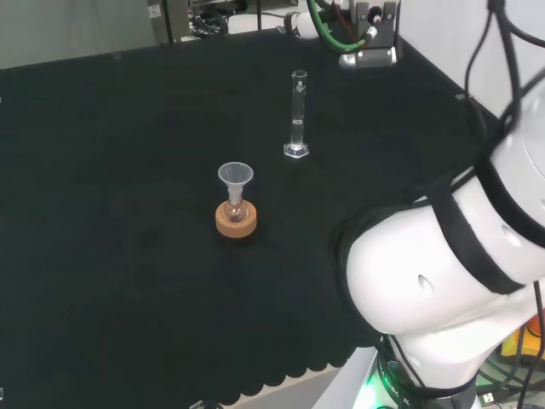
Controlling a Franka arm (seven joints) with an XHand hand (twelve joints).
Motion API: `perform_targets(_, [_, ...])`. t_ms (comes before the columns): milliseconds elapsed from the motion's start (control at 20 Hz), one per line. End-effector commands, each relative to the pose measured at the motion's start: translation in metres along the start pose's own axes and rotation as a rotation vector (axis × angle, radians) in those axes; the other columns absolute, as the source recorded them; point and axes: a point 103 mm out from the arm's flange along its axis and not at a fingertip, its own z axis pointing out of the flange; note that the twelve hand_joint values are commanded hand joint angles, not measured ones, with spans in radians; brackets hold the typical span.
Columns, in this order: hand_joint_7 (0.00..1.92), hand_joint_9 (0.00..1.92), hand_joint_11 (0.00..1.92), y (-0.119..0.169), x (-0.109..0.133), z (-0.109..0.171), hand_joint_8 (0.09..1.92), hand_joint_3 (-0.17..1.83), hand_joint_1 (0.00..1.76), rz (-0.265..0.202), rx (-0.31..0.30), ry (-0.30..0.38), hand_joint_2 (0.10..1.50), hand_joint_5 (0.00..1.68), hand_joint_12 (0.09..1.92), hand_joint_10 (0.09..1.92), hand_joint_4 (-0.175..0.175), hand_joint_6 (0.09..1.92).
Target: Pick up the graduated cylinder.
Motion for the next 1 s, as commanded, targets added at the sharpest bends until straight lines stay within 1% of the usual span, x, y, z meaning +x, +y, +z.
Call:
perform_targets(50, [0.08, 0.25, 0.11, 0.047, -0.023, 0.019, 0.55, 0.26, 0.25, 0.035, -0.023, 0.054, 1.18, 0.29, 1.37, 0.66, -0.028, 0.09])
perform_targets(300, [0.07, 0.25, 0.11, 0.05, -0.031, 0.032, 0.56, 0.26, 0.26, 0.057, -0.02, 0.076, 1.17, 0.29, 1.37, 0.66, -0.028, 0.09])
perform_targets(450, [0.07, 0.25, 0.11, 0.052, -0.037, 0.046, 0.56, 0.26, 0.27, 0.068, -0.009, 0.103, 1.16, 0.29, 1.37, 0.66, -0.029, 0.09])
perform_targets(750, [0.06, 0.25, 0.11, 0.058, -0.052, 0.069, 0.56, 0.26, 0.31, 0.06, -0.004, 0.133, 1.13, 0.28, 1.37, 0.67, -0.031, 0.09])
perform_targets(1000, [0.06, 0.26, 0.12, 0.065, -0.065, 0.086, 0.57, 0.25, 0.4, 0.052, 0.0, 0.174, 1.08, 0.28, 1.37, 0.67, -0.031, 0.09])
